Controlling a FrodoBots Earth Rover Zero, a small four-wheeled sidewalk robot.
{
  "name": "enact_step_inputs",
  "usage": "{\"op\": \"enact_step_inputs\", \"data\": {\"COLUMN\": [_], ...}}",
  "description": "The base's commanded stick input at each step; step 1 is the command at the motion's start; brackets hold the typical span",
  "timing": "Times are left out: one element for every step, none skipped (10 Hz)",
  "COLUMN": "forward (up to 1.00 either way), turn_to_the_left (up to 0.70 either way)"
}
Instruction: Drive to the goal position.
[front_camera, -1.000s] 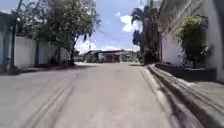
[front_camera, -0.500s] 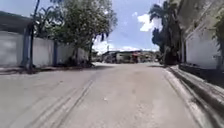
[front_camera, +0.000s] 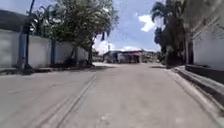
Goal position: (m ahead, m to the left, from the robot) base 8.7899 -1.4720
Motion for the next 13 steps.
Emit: {"op": "enact_step_inputs", "data": {"forward": [1.0, 1.0, 1.0, 1.0, 1.0, 1.0, 1.0, 1.0, 1.0, 1.0, 1.0, 1.0, 1.0], "turn_to_the_left": [0.0, 0.0, 0.0, 0.0, 0.0, 0.0, 0.0, 0.0, -0.06, -0.23, -0.4, -0.37, -0.04]}}
